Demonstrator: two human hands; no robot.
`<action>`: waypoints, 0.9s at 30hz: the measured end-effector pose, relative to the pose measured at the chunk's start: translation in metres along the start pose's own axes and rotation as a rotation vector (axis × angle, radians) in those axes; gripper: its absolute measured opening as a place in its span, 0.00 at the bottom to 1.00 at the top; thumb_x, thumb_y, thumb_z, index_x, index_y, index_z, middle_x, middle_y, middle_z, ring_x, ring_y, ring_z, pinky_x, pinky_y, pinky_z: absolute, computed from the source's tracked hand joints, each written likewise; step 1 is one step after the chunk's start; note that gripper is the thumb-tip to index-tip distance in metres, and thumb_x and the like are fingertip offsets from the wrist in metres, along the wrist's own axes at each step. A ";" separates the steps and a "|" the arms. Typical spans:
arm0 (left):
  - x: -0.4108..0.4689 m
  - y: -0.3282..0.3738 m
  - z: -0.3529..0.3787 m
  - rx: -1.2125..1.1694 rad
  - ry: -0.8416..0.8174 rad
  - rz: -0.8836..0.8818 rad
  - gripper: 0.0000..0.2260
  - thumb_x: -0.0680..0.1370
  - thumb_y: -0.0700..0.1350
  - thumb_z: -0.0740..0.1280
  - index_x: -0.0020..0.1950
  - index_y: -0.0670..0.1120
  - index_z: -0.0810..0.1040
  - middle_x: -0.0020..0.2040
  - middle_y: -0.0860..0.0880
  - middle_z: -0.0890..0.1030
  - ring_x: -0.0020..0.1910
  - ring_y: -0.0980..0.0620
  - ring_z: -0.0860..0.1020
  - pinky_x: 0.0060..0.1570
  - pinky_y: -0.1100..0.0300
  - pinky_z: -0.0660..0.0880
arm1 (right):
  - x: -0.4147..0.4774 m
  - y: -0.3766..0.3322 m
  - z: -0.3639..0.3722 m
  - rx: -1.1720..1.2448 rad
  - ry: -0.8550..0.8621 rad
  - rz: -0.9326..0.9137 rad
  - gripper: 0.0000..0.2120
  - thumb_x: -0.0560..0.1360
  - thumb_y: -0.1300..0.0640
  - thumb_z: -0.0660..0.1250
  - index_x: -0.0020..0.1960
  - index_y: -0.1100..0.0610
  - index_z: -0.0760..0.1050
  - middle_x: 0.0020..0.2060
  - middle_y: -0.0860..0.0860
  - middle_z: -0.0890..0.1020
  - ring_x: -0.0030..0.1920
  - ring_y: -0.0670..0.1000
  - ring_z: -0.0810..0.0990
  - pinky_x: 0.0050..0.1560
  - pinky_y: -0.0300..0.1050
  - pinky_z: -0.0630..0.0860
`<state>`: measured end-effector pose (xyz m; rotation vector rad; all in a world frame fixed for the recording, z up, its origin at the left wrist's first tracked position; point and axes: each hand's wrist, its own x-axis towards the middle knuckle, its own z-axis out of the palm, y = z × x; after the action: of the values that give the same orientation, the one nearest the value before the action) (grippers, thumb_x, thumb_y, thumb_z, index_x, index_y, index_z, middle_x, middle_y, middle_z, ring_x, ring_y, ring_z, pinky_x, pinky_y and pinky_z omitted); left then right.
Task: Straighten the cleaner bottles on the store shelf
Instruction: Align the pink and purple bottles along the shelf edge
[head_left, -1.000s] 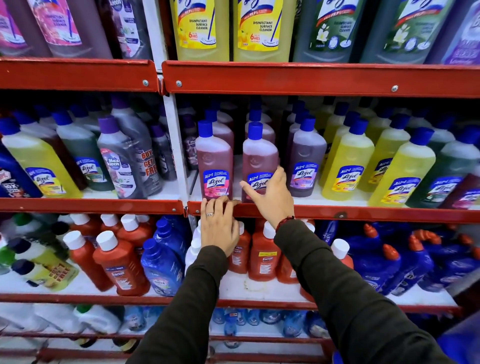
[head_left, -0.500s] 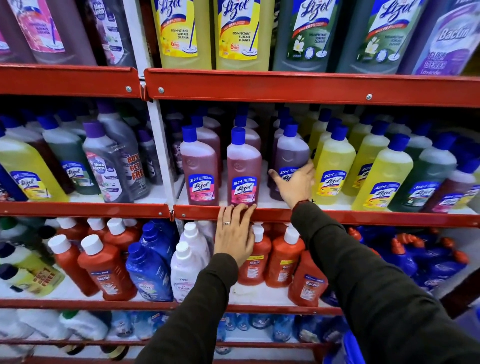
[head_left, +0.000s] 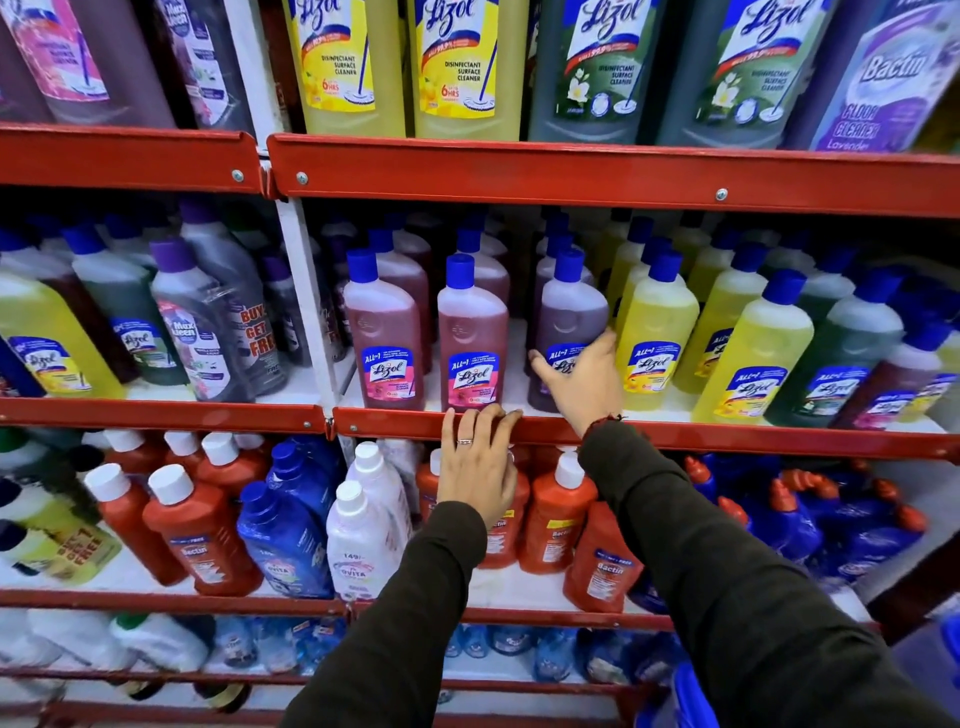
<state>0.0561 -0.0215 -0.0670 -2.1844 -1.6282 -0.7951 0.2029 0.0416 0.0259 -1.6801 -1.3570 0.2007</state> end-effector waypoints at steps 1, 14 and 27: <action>0.000 0.001 0.000 0.006 0.010 -0.005 0.25 0.72 0.48 0.72 0.69 0.49 0.72 0.64 0.45 0.77 0.65 0.42 0.74 0.72 0.39 0.67 | -0.004 0.001 -0.001 0.002 0.004 -0.012 0.43 0.70 0.36 0.76 0.70 0.63 0.63 0.63 0.61 0.79 0.60 0.65 0.83 0.56 0.59 0.82; 0.003 0.008 0.002 0.022 -0.012 -0.076 0.23 0.73 0.49 0.70 0.67 0.48 0.73 0.64 0.44 0.77 0.66 0.42 0.73 0.72 0.38 0.66 | -0.023 0.012 -0.018 -0.015 -0.017 -0.098 0.44 0.71 0.33 0.73 0.72 0.61 0.63 0.62 0.58 0.79 0.60 0.58 0.82 0.53 0.52 0.82; 0.008 0.020 0.000 0.110 -0.043 -0.114 0.21 0.74 0.51 0.70 0.65 0.46 0.75 0.64 0.42 0.78 0.65 0.39 0.75 0.71 0.36 0.67 | 0.022 0.057 -0.048 0.060 0.117 0.186 0.52 0.72 0.42 0.78 0.82 0.62 0.52 0.74 0.65 0.67 0.74 0.66 0.68 0.73 0.59 0.67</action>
<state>0.0766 -0.0212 -0.0608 -2.0617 -1.7870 -0.6758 0.2803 0.0363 0.0194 -1.7397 -1.0995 0.2439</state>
